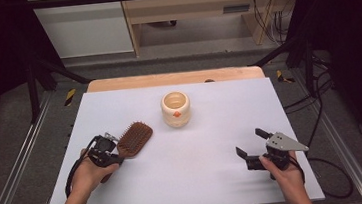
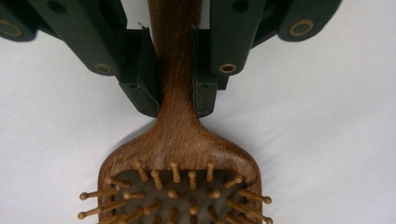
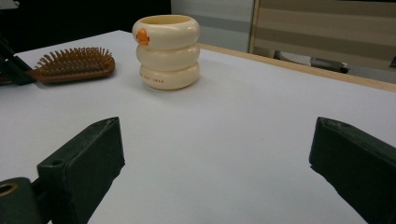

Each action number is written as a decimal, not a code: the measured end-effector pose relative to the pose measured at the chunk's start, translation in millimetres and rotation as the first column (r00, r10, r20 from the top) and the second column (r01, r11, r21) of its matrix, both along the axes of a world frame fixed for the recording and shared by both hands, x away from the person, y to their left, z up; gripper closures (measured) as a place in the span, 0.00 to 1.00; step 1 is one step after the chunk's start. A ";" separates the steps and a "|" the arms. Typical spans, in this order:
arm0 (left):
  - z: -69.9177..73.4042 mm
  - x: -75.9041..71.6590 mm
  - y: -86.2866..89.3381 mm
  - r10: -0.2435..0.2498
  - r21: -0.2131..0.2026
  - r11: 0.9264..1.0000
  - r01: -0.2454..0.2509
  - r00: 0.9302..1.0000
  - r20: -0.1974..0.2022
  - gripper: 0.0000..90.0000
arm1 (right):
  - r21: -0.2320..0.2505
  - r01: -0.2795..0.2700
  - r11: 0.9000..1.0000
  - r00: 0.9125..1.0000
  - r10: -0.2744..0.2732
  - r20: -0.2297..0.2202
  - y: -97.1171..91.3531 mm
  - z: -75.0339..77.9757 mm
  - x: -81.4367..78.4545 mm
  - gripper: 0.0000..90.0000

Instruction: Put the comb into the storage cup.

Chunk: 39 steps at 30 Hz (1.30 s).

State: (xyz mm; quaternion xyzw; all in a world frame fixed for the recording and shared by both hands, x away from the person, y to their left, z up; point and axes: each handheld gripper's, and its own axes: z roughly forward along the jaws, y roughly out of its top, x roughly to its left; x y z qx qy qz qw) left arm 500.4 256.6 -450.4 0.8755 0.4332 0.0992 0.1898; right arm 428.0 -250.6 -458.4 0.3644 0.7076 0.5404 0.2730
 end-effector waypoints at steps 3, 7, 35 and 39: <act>0.1 -1.7 -0.1 -0.007 0.006 1.000 0.007 1.000 0.013 0.80 | 0.001 0.001 1.000 1.000 -0.001 0.002 0.1 0.2 0.0 0.04; 1.3 -5.3 2.6 -0.014 0.008 1.000 0.013 0.998 0.055 0.80 | 0.000 0.000 1.000 1.000 0.000 0.002 0.1 0.1 0.1 0.04; 7.3 -33.8 7.0 0.017 -0.170 0.985 0.035 0.955 0.296 0.80 | 0.002 0.003 1.000 1.000 -0.003 0.006 -0.3 0.6 -0.1 0.04; 9.3 -39.0 3.6 0.038 -0.217 0.976 0.038 0.941 0.337 0.80 | 0.001 0.001 1.000 1.000 -0.001 0.006 0.8 0.8 -0.6 0.04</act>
